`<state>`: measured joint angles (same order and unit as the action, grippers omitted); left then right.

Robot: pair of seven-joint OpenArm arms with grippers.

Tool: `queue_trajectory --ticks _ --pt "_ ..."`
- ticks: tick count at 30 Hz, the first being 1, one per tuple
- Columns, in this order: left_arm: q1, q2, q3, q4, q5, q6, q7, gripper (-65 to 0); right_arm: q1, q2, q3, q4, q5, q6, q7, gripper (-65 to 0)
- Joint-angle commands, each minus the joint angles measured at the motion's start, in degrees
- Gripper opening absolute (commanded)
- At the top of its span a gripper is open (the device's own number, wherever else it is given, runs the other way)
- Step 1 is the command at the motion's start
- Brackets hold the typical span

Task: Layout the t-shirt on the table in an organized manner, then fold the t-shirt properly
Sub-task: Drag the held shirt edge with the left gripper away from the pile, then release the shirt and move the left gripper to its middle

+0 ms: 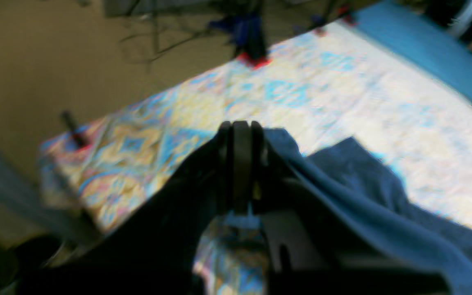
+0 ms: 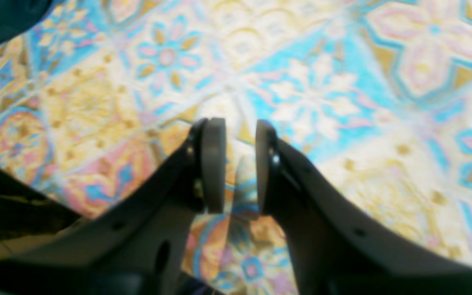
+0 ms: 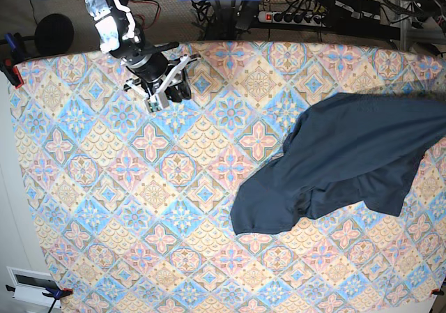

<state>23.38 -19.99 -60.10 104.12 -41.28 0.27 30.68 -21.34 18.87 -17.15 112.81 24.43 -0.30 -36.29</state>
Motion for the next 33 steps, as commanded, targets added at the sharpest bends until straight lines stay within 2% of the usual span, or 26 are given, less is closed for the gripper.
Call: queue_trajectory --ticks 1,4,6,9,14,20,23,26,33 --pt "-0.1 -1.1 -0.1 0.8 -0.3 -0.6 0.6 -64.8 1.6 0.2 -0.7 1.0 -0.5 0.3 1.4 -52.3" --pt "-0.5 -1.2 -0.1 0.8 -0.3 -0.6 8.7 -64.4 4.2 0.1 -3.8 -0.3 -3.0 0.3 1.4 -52.5" --pt "-0.5 -1.1 -0.1 0.8 -0.3 -0.6 11.6 -62.1 5.4 0.0 -5.5 -1.4 -5.1 0.3 1.4 -52.5" --pt "-0.2 -1.0 0.0 0.6 -0.3 -0.6 12.5 -55.3 6.5 -1.5 -7.4 -2.2 -7.8 0.3 1.4 -52.5" --pt "2.4 -0.4 2.6 1.2 -0.8 -0.9 12.5 -45.3 6.5 -1.8 -7.6 -3.2 -8.6 0.3 1.4 -52.5" --pt "9.4 -0.5 17.1 11.9 -0.9 -1.1 12.0 -39.9 6.5 -2.3 -7.6 -3.2 -8.6 0.3 1.4 -52.3" --pt "9.0 -0.5 23.7 12.0 -0.3 -1.1 12.0 -39.9 6.5 -2.3 -7.6 -3.1 -8.6 0.3 1.4 -52.3" --pt "5.2 -0.5 31.4 11.6 0.1 -0.8 12.4 -39.9 6.4 -2.3 -7.6 -2.7 -8.6 0.3 1.4 -52.3" --pt "-3.6 -0.3 50.8 10.8 18.2 -0.7 12.1 -40.0 6.1 -2.2 -7.6 -2.7 -8.6 0.3 1.4 -52.3"
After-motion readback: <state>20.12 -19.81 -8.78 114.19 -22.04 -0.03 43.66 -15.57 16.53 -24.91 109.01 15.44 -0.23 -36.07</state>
